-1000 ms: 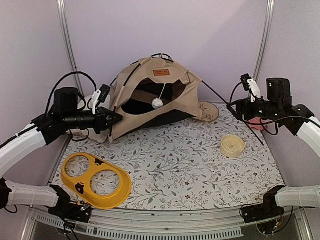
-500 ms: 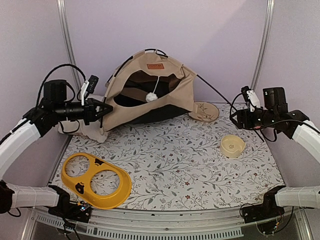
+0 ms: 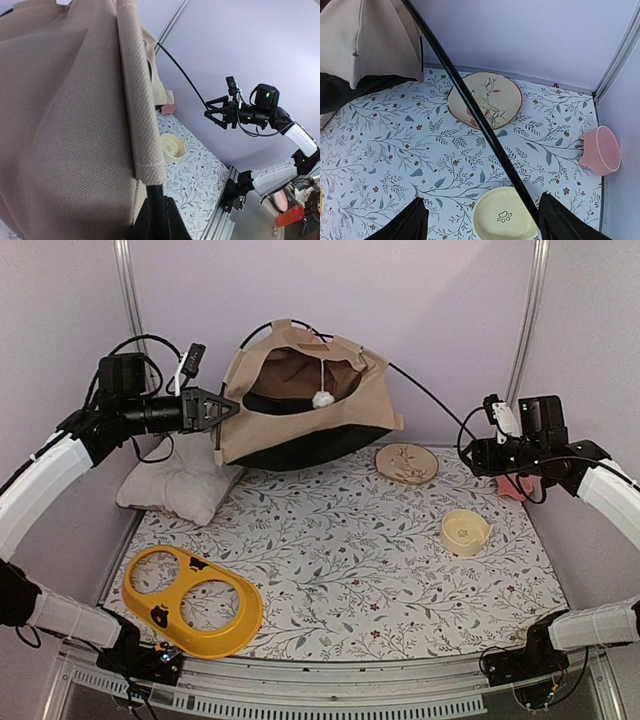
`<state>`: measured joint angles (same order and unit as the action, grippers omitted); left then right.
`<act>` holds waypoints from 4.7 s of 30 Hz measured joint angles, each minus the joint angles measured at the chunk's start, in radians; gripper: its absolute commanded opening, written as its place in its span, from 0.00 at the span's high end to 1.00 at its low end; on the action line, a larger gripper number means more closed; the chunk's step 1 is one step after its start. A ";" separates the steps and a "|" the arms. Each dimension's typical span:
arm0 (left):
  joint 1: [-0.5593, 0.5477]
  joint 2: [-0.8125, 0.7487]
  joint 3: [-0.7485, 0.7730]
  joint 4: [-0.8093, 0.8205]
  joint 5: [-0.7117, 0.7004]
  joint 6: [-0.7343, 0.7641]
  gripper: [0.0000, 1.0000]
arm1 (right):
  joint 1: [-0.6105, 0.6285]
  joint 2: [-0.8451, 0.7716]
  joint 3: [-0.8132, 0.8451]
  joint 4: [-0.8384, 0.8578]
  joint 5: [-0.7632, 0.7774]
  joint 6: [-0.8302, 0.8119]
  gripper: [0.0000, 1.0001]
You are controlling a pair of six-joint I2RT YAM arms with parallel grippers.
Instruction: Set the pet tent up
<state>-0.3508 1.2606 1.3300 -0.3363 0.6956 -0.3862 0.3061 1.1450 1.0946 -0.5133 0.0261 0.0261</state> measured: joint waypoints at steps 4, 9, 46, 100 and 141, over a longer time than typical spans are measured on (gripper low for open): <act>-0.045 0.027 0.065 -0.012 -0.027 -0.073 1.00 | 0.000 0.031 0.063 0.006 0.021 -0.004 0.22; -0.063 0.020 0.077 -0.042 -0.060 -0.068 1.00 | -0.002 0.054 0.079 0.008 0.023 -0.025 0.25; -0.040 -0.132 -0.159 -0.063 0.246 0.426 1.00 | -0.006 -0.105 0.193 -0.102 -0.348 -0.099 0.29; -0.517 0.478 -0.415 0.481 -0.898 -0.306 0.64 | 0.335 0.023 -0.107 0.044 -0.322 0.222 0.67; -0.481 0.368 -0.557 0.655 -0.863 -0.158 0.60 | 0.520 -0.156 -0.041 -0.396 -0.193 0.397 0.55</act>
<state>-0.8314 1.6283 0.7734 0.3183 -0.1677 -0.5442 0.8257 0.9894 1.0538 -0.9092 -0.1669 0.4236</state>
